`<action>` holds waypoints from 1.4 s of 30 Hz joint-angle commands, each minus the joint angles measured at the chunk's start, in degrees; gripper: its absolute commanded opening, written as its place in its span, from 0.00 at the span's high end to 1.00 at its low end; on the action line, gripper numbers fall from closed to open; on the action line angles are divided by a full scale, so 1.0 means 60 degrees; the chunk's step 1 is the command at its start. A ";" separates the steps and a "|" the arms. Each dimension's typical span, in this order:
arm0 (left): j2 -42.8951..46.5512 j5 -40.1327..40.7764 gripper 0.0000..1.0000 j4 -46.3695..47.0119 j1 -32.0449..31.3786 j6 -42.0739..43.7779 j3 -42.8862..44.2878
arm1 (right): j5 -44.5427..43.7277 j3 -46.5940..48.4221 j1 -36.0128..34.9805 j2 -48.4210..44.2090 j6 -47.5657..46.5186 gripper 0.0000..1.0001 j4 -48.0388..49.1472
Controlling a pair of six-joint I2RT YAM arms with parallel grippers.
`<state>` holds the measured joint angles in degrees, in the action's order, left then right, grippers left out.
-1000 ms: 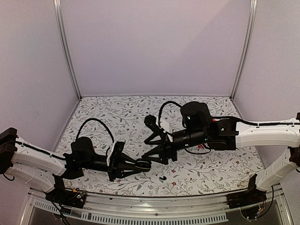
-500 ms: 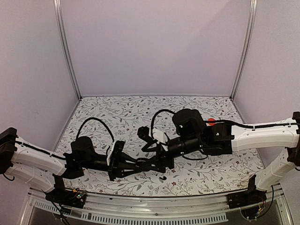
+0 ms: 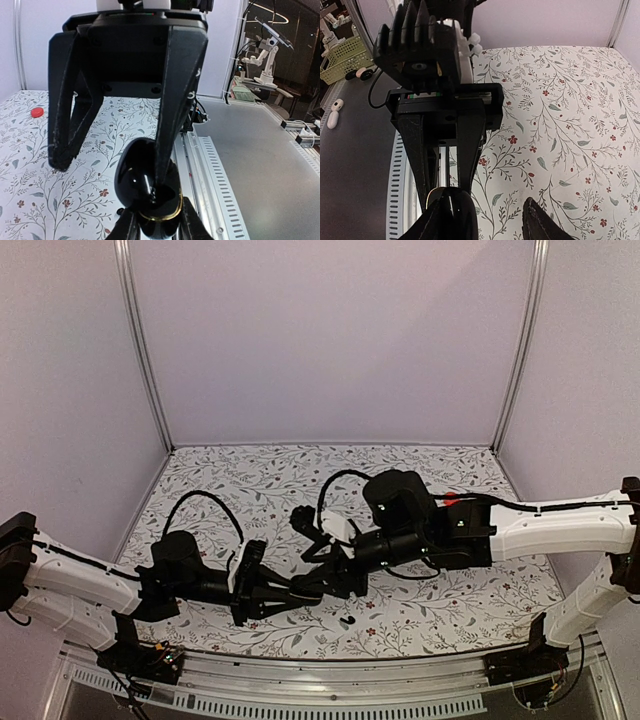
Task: Insert the wireless bluetooth earbuds into the charging case
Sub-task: Pick up the left earbud from the center of the board.
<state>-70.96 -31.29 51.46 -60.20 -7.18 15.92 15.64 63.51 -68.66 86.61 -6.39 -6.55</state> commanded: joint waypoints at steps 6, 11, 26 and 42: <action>0.0195 -0.0190 1.00 0.0158 0.0033 0.0143 0.0072 | -0.0169 -0.0081 0.0292 -0.0146 0.0318 0.49 0.0008; 0.0167 -0.0152 1.00 0.0149 0.0033 0.0113 0.0084 | 0.0117 -0.0102 0.0311 -0.0131 0.0330 0.50 0.0022; -0.0102 0.0111 1.00 0.0110 0.0060 -0.0027 0.0148 | 0.1179 -0.0371 0.0427 -0.0949 0.0487 0.33 0.0697; 0.0507 0.0972 1.00 0.0492 0.0412 -0.0223 -0.0506 | -0.0187 -0.5283 0.1234 -0.3198 0.3265 0.37 0.2535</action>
<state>-68.86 -27.11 51.88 -58.85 -7.99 13.91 17.10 39.22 -61.43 68.77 7.44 1.85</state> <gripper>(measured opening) 0.206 0.643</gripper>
